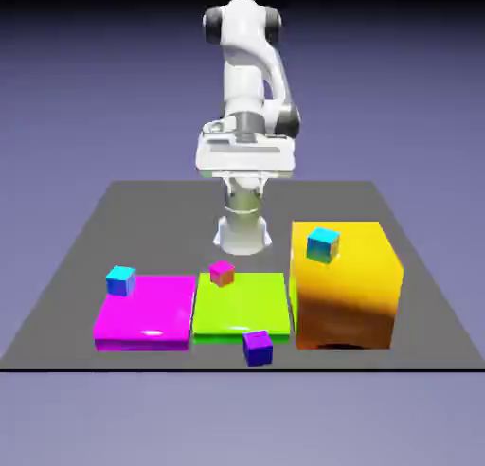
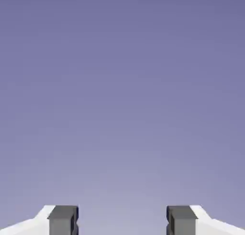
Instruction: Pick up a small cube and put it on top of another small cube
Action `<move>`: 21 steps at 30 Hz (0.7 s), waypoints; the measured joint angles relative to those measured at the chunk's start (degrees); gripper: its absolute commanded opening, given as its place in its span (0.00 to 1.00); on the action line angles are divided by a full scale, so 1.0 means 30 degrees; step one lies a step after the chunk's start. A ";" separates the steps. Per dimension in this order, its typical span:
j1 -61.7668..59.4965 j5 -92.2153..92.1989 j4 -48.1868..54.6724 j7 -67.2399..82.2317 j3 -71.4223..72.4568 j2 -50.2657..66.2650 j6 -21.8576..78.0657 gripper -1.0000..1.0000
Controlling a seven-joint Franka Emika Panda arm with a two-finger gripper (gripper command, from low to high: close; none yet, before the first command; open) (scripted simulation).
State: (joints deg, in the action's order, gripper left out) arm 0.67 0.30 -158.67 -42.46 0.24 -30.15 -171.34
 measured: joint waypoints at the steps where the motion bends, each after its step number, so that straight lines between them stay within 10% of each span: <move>1: -0.0004 0.0082 0.0644 -0.0001 0.0066 0.0692 0.0736 0.50; 21: -0.0091 0.1728 1.3522 -0.0015 0.1381 1.4535 1.5460 0.50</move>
State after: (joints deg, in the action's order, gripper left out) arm 0.40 5.48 -118.10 -42.50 4.38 13.45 -124.96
